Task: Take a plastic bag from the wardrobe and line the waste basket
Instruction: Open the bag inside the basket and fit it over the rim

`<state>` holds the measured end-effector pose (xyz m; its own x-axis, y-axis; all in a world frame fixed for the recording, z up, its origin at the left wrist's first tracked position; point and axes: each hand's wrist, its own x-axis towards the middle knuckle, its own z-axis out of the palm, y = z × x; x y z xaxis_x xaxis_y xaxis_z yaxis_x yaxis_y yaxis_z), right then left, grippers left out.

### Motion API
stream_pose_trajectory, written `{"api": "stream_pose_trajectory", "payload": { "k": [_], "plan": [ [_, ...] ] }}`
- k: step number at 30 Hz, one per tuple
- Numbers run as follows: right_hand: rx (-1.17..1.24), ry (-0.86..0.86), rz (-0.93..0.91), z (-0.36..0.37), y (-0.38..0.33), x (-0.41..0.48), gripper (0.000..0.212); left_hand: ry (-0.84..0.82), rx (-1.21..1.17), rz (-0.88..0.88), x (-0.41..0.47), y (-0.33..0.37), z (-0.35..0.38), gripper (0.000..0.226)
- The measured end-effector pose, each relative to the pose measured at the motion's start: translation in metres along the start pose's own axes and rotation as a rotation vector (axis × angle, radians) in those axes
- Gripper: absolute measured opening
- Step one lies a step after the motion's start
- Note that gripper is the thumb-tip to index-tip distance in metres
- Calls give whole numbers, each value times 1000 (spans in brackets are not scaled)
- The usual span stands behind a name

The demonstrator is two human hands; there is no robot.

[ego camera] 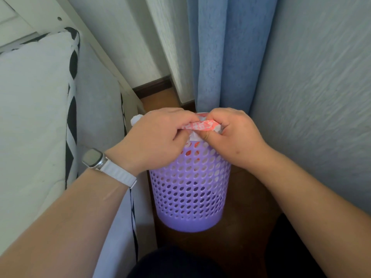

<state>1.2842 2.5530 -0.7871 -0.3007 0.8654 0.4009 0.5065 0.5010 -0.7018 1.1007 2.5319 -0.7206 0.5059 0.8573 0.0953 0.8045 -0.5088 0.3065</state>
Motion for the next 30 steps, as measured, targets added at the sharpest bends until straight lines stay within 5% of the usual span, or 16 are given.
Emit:
{"api": "stream_pose_trajectory", "payload": {
  "k": [6, 18, 30],
  "plan": [
    [214, -61, 22, -22, 1, 6, 43, 111, -15, -89, -1, -6, -8, 24],
    [54, 52, 98, -21, 0, 2, 38, 105, -264, -182, -2, 2, -11, 22],
    [18, 52, -11, -5, 0, -3, 38, 44, 4, 11, -1, 12, 0, 27]
  ]
}}
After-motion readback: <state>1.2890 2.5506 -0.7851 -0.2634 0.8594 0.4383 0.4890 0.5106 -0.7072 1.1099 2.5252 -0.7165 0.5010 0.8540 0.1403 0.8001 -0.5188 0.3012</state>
